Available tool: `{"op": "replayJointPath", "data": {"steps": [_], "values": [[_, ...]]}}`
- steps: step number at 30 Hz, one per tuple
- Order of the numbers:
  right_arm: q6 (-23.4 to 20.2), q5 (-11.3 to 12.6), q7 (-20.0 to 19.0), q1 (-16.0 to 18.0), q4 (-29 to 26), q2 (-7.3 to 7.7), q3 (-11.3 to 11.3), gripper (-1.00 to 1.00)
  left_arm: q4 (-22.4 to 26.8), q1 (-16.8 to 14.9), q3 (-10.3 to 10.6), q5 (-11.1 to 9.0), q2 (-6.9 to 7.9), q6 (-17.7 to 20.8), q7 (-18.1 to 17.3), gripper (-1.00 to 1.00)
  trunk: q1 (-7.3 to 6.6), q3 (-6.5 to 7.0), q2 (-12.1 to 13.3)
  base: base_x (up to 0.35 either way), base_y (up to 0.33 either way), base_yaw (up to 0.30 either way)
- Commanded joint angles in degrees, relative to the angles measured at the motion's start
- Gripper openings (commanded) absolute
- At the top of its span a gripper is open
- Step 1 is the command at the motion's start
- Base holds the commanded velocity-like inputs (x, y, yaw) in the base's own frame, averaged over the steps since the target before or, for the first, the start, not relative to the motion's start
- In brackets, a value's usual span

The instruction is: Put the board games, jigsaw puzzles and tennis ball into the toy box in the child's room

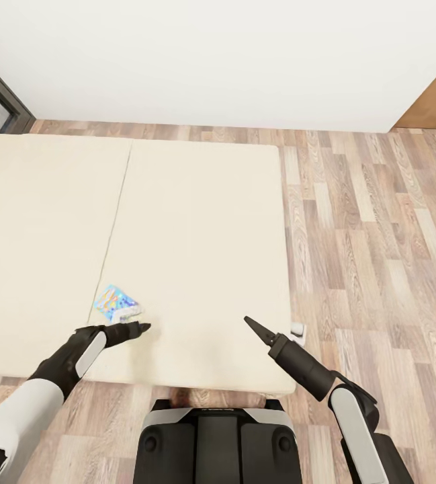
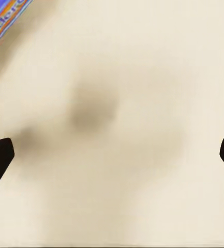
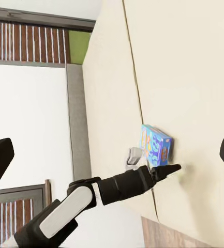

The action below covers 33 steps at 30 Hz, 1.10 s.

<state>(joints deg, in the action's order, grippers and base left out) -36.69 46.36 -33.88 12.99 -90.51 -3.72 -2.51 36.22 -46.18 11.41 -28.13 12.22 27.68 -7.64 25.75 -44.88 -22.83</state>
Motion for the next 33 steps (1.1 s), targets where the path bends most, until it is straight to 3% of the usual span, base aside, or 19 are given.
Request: {"op": "replayJointPath", "data": {"steps": [1, 3, 6, 11, 18, 25, 33], "values": [[-0.40, 0.20, -0.06, 0.02, -0.02, -0.08, -0.11, 1.00, 0.71, -0.08, 0.16, -0.23, 0.60, 1.12, -0.02, 1.00, 0.03, -0.06, -0.08, 0.000, 0.000, 0.000], [-0.30, 0.12, 0.01, 0.02, -0.02, -0.09, -0.08, 1.00, 4.74, -0.55, -0.38, -0.25, 3.66, 7.95, -0.02, 1.00, 0.03, -0.06, -0.08, 0.000, 0.000, 0.000], [-0.31, 0.12, 0.00, 0.02, -0.02, 0.05, -0.35, 1.00, 6.91, -2.85, -2.08, -0.18, 5.69, 14.48, 0.18, 1.00, 0.03, -0.06, -0.08, 0.000, 0.000, 0.000], [-0.28, 0.13, 0.01, 0.02, -0.07, 0.14, -0.55, 1.00, 7.57, -6.61, -3.11, 0.04, 6.52, 18.29, 0.38, 1.00, 0.03, -0.06, -0.08, 0.000, 0.000, 0.000], [-0.50, 0.06, 0.08, 0.05, -0.10, 0.14, -0.63, 1.00, 7.77, -8.98, -3.55, 1.29, 6.78, 21.15, 0.52, 1.00, 0.03, -0.06, -0.08, 0.000, 0.000, 0.000], [-0.64, 0.05, 0.18, 0.05, -0.10, 0.19, -0.65, 1.00, 6.83, -10.40, -3.72, 3.52, 6.77, 21.51, 1.32, 1.00, 0.03, -0.06, -0.08, 0.000, 0.000, 0.000], [-0.58, 0.04, 0.24, 0.10, -0.16, 0.20, -0.65, 1.00, -1.47, -15.55, -3.71, 4.66, 6.79, 17.79, 3.10, 1.00, 0.03, -0.06, -0.08, 0.000, 0.000, 0.000]]}}
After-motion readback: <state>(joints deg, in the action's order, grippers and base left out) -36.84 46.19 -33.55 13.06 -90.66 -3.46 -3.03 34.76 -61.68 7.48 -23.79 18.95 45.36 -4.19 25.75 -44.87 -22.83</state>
